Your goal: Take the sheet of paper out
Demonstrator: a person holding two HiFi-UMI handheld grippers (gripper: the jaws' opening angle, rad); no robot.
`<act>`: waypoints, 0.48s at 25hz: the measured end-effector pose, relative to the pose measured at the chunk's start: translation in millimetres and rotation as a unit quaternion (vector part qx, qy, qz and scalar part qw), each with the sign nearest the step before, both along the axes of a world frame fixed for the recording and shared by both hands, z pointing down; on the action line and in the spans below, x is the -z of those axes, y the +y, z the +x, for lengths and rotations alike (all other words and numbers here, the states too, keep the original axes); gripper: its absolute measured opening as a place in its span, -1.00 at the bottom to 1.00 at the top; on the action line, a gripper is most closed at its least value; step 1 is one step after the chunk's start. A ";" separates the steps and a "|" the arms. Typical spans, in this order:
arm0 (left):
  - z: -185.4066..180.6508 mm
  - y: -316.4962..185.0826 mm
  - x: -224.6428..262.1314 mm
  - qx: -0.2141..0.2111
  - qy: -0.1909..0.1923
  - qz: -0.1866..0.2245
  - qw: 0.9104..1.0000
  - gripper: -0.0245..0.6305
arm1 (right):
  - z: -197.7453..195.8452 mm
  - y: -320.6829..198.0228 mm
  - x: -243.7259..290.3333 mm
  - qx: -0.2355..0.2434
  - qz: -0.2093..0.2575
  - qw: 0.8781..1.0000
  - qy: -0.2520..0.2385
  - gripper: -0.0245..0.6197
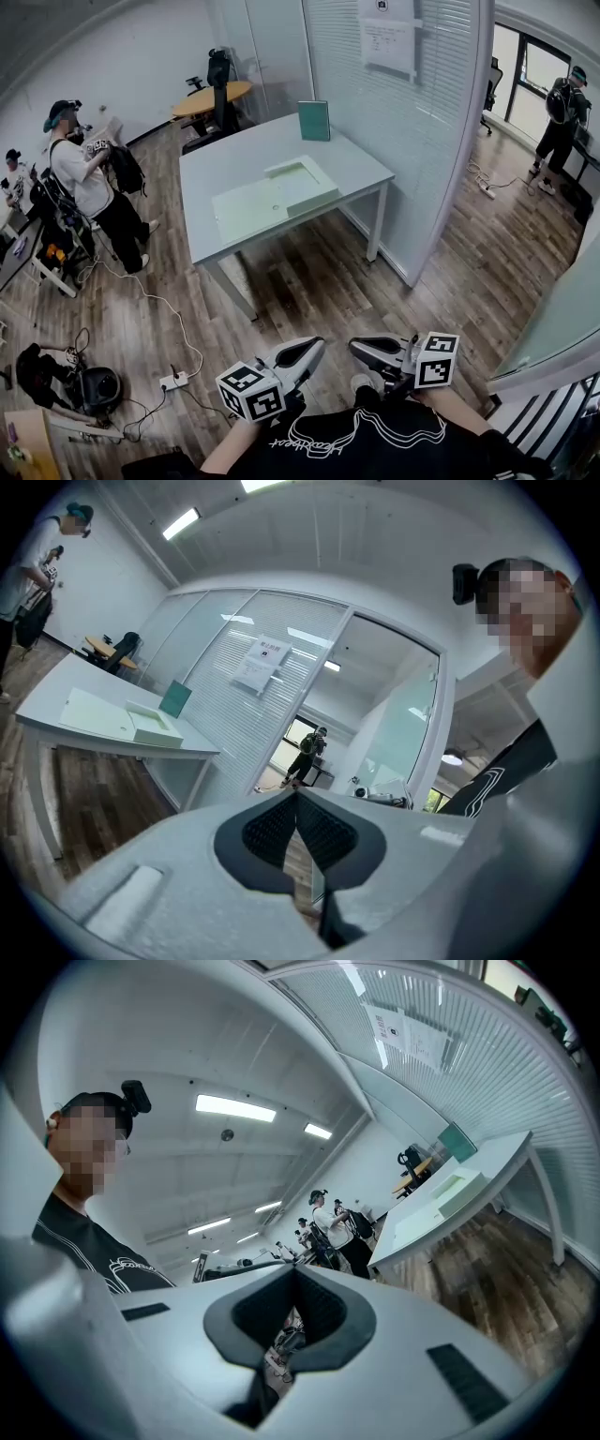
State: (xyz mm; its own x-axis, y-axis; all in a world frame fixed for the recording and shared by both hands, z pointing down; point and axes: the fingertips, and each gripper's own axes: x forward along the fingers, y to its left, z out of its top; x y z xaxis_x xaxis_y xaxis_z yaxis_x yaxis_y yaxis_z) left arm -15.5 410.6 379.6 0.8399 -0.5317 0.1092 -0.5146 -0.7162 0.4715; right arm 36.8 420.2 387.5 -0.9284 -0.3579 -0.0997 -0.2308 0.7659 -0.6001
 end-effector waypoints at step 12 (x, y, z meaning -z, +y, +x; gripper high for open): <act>36.4 -112.0 -17.4 0.025 0.006 -0.048 0.999 -0.89 | 36.4 -113.5 -9.4 0.024 -0.019 1.000 -0.006 -0.90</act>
State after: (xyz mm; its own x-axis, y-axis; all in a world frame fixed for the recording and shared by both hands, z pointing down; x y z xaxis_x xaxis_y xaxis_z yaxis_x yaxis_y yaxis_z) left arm 20.9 298.6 396.9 0.8137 -0.5611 0.1517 -0.5429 -0.6405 0.5431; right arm 73.1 306.7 396.9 -0.9431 -0.3175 -0.0986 -0.1872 0.7523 -0.6316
